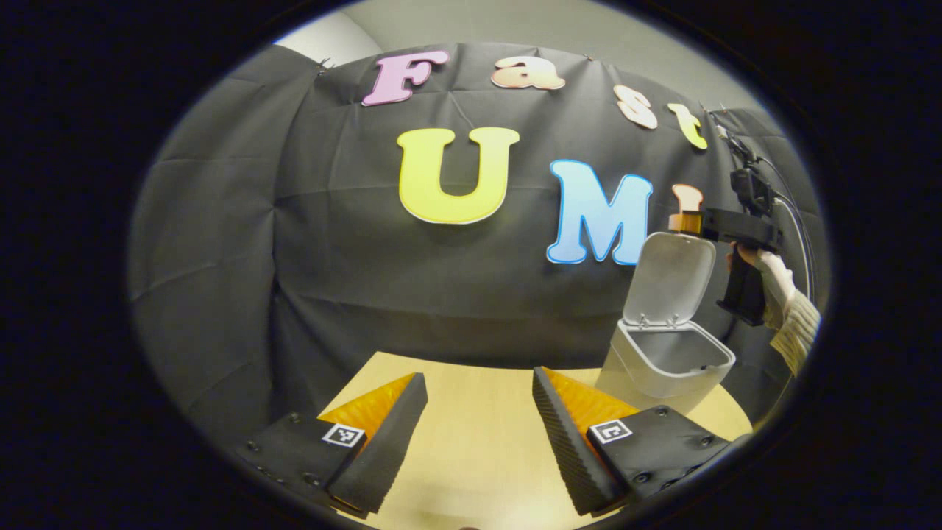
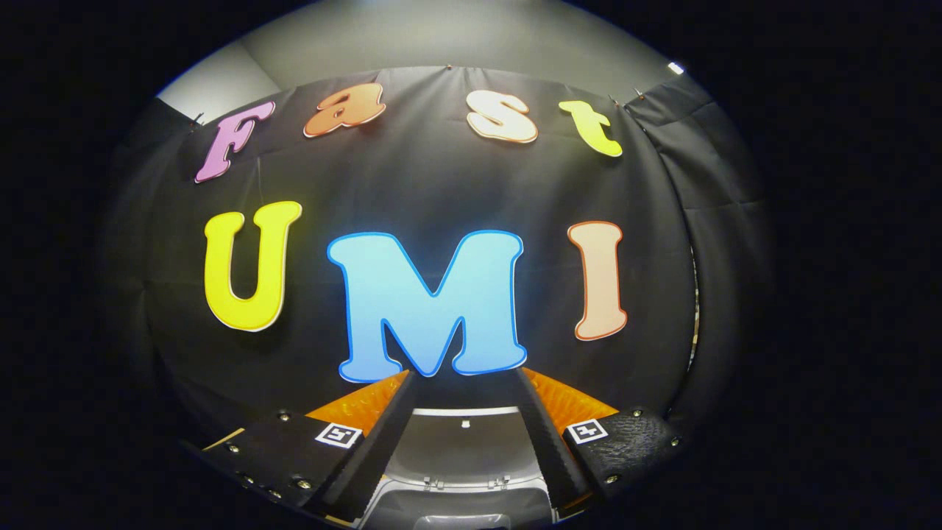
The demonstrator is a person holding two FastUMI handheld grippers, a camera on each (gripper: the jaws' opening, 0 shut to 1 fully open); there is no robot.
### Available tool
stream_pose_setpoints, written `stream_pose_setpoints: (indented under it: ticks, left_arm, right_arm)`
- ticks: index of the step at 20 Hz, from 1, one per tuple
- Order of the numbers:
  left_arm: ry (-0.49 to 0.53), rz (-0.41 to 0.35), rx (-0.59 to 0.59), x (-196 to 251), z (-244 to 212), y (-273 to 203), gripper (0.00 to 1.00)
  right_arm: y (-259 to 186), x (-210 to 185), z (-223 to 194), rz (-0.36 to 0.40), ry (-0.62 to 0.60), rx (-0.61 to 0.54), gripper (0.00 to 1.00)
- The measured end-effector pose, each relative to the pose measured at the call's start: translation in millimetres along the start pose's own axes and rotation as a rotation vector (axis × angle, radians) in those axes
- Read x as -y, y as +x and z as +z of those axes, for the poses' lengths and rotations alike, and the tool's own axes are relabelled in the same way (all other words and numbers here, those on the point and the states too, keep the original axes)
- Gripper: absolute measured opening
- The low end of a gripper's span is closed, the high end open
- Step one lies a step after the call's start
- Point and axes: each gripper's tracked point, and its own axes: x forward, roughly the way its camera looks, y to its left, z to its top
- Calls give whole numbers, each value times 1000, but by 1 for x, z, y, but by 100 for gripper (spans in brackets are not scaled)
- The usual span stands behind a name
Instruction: Press the lid of the desktop garbage bin to open it, pick up the crumpled paper on the desktop and throw it into the bin, then pick up the pop can on the desktop and drop it into the bin, and finally close the garbage bin lid.
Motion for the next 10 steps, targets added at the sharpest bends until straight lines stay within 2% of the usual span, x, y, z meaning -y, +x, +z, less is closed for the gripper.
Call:
stream_pose_setpoints:
  ticks: [1,2,3,4,5,6,7,8,9,10]
  left_arm:
    - [-4,2,0,-1,-1,-1,100]
    - [-7,3,-1,-2,-1,-1,100]
    - [-9,2,0,-2,-2,-2,96]
    - [-10,1,4,-3,0,-3,100]
    - [-12,0,10,-2,1,-4,100]
    - [-12,-2,14,-3,2,-5,100]
    - [-13,-5,15,-2,1,-5,100]
    - [-14,-12,16,-1,0,-5,95]
    - [-15,-19,18,1,1,-5,95]
    - [-17,-29,23,4,2,-6,100]
  right_arm:
    - [1,1,-1,-4,-1,-3,87]
    - [-3,0,-3,2,3,-15,86]
    - [-8,0,-1,2,1,-15,86]
    - [-15,0,-5,1,-2,-22,87]
    - [-23,1,-6,-8,-16,-19,95]
    - [-29,3,-7,-14,-28,-15,88]
    - [-40,1,-11,-13,-33,-23,94]
    - [-50,0,-16,-6,-33,-32,95]
    - [-59,0,-21,1,-30,-49,96]
    - [-67,1,-26,8,-24,-69,96]
